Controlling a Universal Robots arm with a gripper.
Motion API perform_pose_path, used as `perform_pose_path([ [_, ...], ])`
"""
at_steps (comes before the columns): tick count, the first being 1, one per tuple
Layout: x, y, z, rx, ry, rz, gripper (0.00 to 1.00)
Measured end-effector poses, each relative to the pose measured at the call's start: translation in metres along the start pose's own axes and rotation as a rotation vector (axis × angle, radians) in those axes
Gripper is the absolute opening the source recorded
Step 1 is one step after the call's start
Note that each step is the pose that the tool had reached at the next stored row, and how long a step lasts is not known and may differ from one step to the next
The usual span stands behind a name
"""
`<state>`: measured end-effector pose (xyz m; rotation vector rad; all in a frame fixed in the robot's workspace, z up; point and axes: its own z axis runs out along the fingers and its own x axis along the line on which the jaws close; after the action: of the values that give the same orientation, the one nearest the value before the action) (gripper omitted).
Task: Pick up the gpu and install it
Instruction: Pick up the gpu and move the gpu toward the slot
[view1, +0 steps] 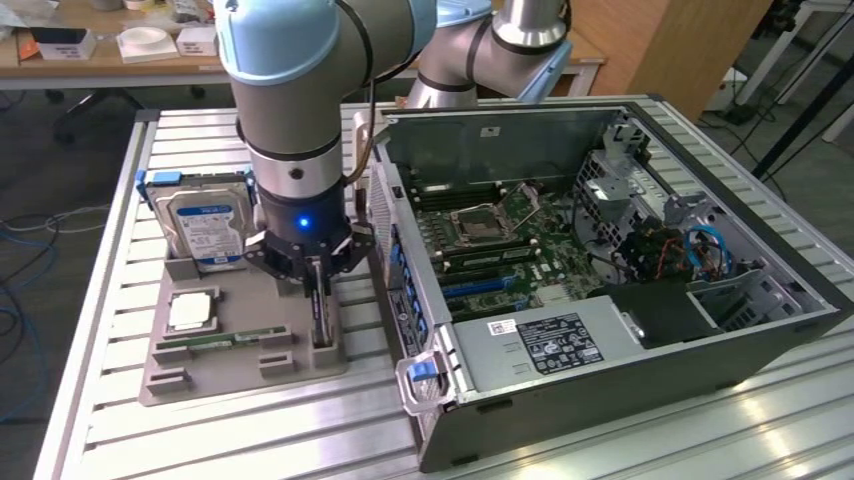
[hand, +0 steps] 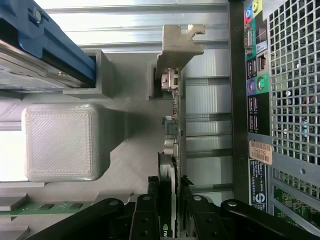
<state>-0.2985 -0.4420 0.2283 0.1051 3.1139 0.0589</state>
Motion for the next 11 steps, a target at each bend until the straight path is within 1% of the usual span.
perform_pose_path([
  [11, -0.0010, 0.0001, 0.0000, 0.0001, 0.0000, 0.000, 0.27],
])
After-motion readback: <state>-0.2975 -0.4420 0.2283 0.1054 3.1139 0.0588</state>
